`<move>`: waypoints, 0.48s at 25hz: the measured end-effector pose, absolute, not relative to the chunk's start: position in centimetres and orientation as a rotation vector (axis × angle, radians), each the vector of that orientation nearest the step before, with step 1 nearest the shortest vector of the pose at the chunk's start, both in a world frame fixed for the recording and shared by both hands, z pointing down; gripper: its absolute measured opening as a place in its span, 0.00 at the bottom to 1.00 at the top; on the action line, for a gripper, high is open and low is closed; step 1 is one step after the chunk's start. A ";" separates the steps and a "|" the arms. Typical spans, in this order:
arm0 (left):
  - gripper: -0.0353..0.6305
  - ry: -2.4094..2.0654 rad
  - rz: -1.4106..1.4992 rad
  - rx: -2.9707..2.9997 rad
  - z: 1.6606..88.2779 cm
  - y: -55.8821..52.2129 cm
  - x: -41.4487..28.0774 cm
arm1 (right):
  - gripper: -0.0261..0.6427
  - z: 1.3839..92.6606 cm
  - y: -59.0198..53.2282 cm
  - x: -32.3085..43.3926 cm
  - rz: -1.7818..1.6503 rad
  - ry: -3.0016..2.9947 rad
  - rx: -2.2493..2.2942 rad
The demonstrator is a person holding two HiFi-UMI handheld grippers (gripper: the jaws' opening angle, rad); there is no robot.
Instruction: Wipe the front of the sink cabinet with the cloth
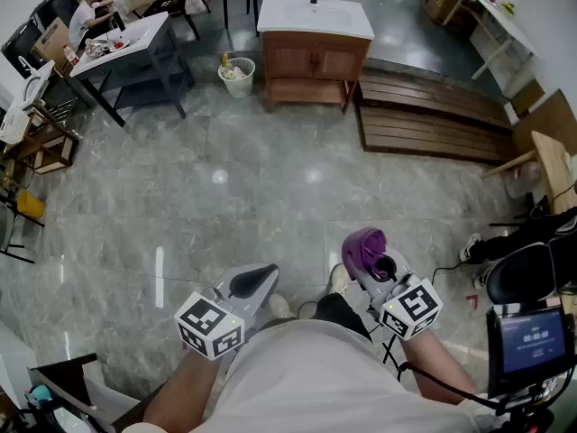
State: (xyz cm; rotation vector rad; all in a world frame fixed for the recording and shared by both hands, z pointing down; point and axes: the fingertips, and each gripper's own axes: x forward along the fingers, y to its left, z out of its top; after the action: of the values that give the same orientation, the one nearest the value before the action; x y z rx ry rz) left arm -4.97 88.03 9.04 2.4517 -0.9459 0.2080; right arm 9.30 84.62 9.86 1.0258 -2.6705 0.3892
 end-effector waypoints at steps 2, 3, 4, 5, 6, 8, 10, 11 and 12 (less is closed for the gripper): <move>0.06 -0.945 0.211 2.452 9.1 87.9 -4.9 | 0.15 9.5 84.0 9.3 0.385 -2.674 1.026; 0.06 -0.945 0.215 2.450 9.1 87.8 -5.0 | 0.15 9.3 83.8 9.1 0.390 -2.676 1.026; 0.06 -0.946 0.220 2.447 9.2 87.8 -5.3 | 0.15 9.3 83.8 8.9 0.399 -2.679 1.024; 0.06 -0.948 0.222 2.443 9.4 87.8 -5.7 | 0.15 9.4 83.8 8.5 0.407 -2.680 1.021; 0.06 -0.951 0.220 2.437 9.7 87.7 -6.2 | 0.15 9.5 83.8 8.0 0.410 -2.679 1.015; 0.06 -0.956 0.206 2.427 10.3 87.2 -7.0 | 0.15 9.9 83.3 7.3 0.409 -2.673 0.999; 0.06 -0.951 0.199 2.428 10.8 86.5 -7.0 | 0.15 10.5 82.4 7.1 0.414 -2.666 0.987; 0.06 -0.946 0.203 2.432 11.0 86.1 -6.9 | 0.15 10.8 81.8 7.0 0.417 -2.663 0.982; 0.06 -0.941 0.209 2.435 11.0 85.6 -6.8 | 0.15 11.0 81.3 7.0 0.419 -2.661 0.975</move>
State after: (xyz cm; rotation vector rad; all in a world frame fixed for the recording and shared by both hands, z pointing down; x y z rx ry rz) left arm -6.79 85.58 11.03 2.4353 -0.9411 0.2085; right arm 6.98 81.25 10.99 0.9752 -2.6606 0.4194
